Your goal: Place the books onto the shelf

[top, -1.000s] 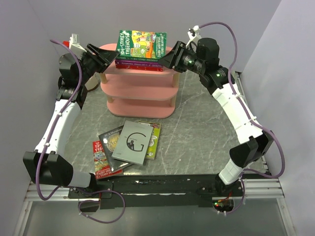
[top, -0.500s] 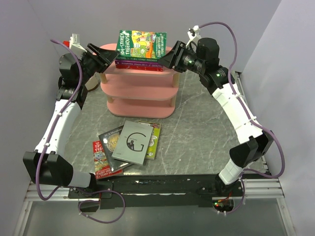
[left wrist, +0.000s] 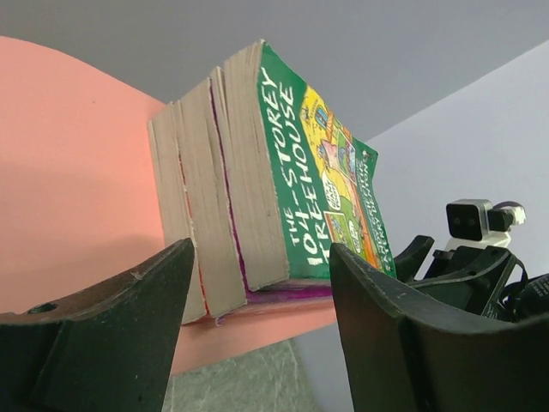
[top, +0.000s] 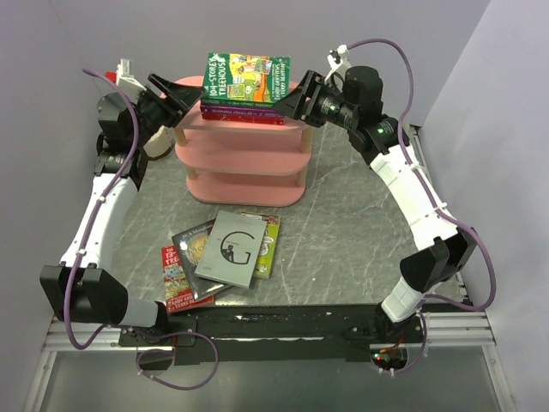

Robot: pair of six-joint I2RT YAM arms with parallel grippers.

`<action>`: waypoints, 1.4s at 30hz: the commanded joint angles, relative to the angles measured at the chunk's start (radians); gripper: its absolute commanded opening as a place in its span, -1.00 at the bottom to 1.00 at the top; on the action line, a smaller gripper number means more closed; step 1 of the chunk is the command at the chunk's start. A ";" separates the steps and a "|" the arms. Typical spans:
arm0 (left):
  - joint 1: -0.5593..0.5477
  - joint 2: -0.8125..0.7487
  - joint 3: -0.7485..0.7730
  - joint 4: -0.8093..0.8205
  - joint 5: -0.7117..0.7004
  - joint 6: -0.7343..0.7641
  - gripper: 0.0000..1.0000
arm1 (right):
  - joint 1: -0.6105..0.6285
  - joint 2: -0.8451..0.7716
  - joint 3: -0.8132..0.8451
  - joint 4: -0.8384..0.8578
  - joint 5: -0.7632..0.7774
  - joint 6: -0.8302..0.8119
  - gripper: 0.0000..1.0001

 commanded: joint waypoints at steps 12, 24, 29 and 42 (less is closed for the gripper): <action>0.047 -0.088 -0.024 0.009 -0.072 -0.044 0.50 | -0.039 -0.173 -0.109 0.063 0.108 -0.045 -0.28; 0.047 -0.091 -0.050 0.006 -0.071 -0.041 0.47 | -0.039 -0.081 0.021 -0.032 0.139 -0.062 -1.00; 0.047 -0.091 -0.051 0.005 -0.069 -0.035 0.48 | -0.037 -0.063 0.044 -0.018 0.124 -0.049 -1.00; 0.047 -0.086 -0.061 0.015 -0.062 -0.041 0.47 | -0.024 -0.013 0.100 -0.041 0.072 -0.052 -1.00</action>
